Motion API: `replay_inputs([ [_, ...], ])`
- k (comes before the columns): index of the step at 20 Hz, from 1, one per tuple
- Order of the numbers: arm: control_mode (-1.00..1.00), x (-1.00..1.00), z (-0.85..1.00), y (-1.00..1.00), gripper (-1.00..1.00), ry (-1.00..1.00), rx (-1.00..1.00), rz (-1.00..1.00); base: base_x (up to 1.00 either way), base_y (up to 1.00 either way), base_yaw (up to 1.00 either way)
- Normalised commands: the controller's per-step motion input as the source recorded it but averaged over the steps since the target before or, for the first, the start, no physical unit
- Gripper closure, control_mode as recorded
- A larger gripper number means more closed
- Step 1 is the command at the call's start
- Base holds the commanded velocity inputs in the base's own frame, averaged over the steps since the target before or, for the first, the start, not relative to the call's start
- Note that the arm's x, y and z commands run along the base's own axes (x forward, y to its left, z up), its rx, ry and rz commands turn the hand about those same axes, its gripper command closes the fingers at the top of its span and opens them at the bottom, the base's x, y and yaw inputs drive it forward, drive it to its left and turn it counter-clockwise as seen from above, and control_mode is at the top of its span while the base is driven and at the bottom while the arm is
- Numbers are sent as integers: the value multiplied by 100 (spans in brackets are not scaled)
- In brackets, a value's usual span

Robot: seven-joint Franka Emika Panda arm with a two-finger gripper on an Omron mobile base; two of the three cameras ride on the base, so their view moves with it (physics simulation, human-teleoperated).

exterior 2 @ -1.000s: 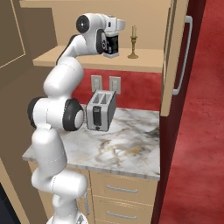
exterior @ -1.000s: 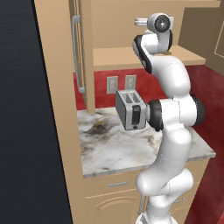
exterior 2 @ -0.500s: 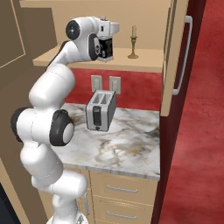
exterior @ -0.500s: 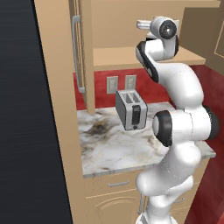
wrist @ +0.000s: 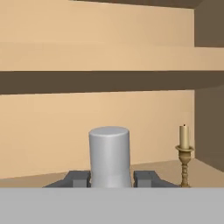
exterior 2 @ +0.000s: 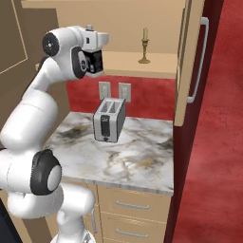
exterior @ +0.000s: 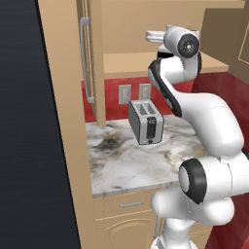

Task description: Get the candle and the liquor from the cabinet and move them to the dining counter.

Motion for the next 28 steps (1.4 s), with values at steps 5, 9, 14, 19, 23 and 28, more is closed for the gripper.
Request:
replay_inputs([
  [5, -100, -100, 0, 16, 100, 2, 0, 11, 0, 0, 0],
  [9, -100, -100, 0, 1, 100, 0, 0, 13, 0, 0, 0],
  [14, -100, -100, -3, 0, 100, 0, 0, 14, 0, 0, 0],
  [19, -100, -100, -18, 0, 100, 0, 0, 15, 0, 0, 0],
  [23, -100, -99, -24, 0, 100, 0, 0, 14, 0, 0, 0],
  [28, -100, -62, -18, 9, 100, 0, -1, 6, 0, 0, 0],
])
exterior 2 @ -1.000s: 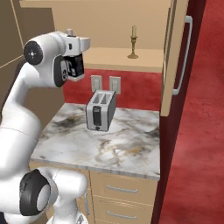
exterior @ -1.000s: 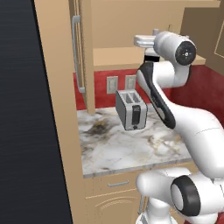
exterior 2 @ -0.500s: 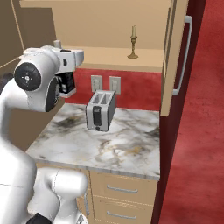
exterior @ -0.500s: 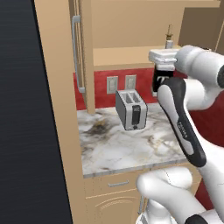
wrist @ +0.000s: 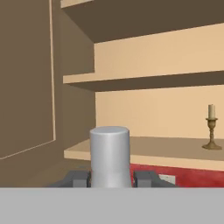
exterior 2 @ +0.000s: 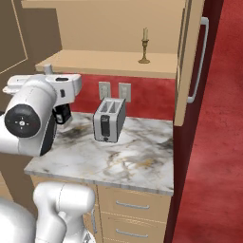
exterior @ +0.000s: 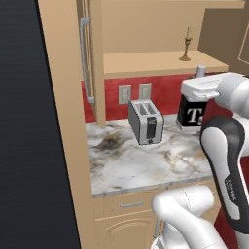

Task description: Get the candle and the liquor from the cabinet and move them to the dining counter.

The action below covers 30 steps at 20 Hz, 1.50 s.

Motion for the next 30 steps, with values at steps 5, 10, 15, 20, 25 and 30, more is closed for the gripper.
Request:
replay_inputs([
  [5, -100, 0, -2, 0, 100, 0, 0, 0, 0, 0, 0],
  [10, 100, -9, -26, 0, 100, 0, 0, 0, -9, 0, 0],
  [15, 100, 0, 0, 0, 100, 0, 0, 0, -71, -2, 6],
  [20, 100, 0, 0, 0, 100, 0, 0, 0, -80, 0, 14],
  [25, 100, 0, 0, 0, 100, 0, 0, 0, -79, 23, 25],
  [30, 100, 0, 0, 0, 100, 0, 0, 0, -65, 50, 42],
])
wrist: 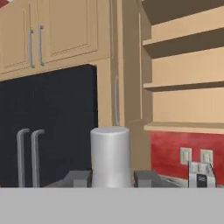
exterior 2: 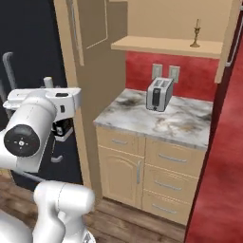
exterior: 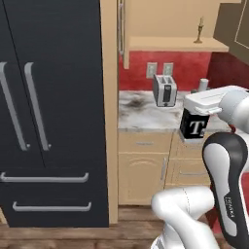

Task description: Get the candle and the liquor from the cabinet and move them to the dining counter.

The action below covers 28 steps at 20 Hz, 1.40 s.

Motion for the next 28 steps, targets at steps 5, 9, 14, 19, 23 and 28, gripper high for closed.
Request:
replay_inputs([
  [5, 100, 0, 0, 0, 100, 0, 0, 0, -53, 53, 46],
  [9, 100, 0, 0, 0, 100, 0, 0, 0, -53, 57, 47],
  [14, 100, 0, 0, 0, 100, 0, 0, 0, -46, 63, 49],
  [19, 100, 0, 0, 0, 100, 0, 0, 0, -35, 65, 49],
  [23, 100, 0, 0, 0, 100, 0, 0, 0, -25, 59, 48],
  [28, 100, 0, 0, 0, 100, 0, 0, 0, -23, 53, 47],
])
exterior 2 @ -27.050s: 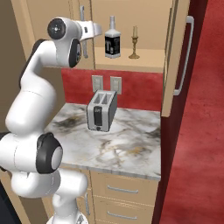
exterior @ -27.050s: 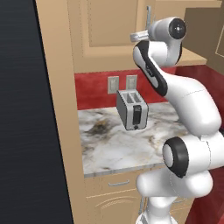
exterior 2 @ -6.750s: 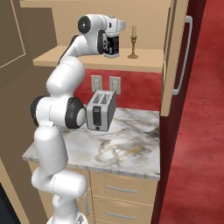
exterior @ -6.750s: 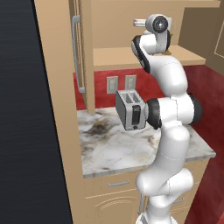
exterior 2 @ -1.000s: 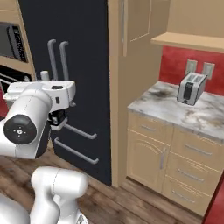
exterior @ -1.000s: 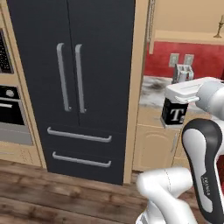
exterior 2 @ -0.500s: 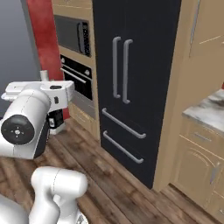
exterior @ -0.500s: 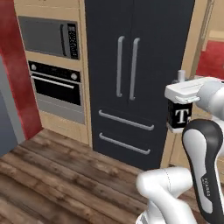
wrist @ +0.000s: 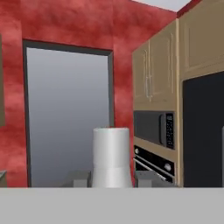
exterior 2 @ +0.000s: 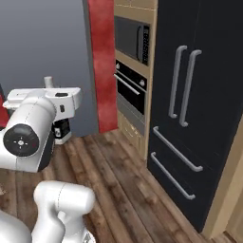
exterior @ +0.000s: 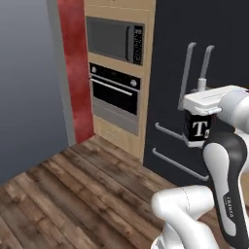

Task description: Get the candle and the liquor from the cabinet and move them to the dining counter.

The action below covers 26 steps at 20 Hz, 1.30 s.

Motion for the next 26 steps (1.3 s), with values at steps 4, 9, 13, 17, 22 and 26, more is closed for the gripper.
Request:
replay_inputs([
  [4, 100, 0, 0, 0, 100, 0, 0, 0, -25, 52, 47],
  [9, 100, 0, 0, 0, 100, 0, 0, 0, -23, 47, 47],
  [13, 100, 0, 0, 0, 100, 0, 0, 0, -22, 48, 47],
  [17, 100, 0, 0, 0, 100, 0, 0, 0, -21, 55, 47],
  [22, 100, 0, 0, 0, 100, 0, 0, 0, -18, 51, 49],
  [26, 100, 0, 0, 0, 100, 0, 0, 0, -14, 44, 51],
])
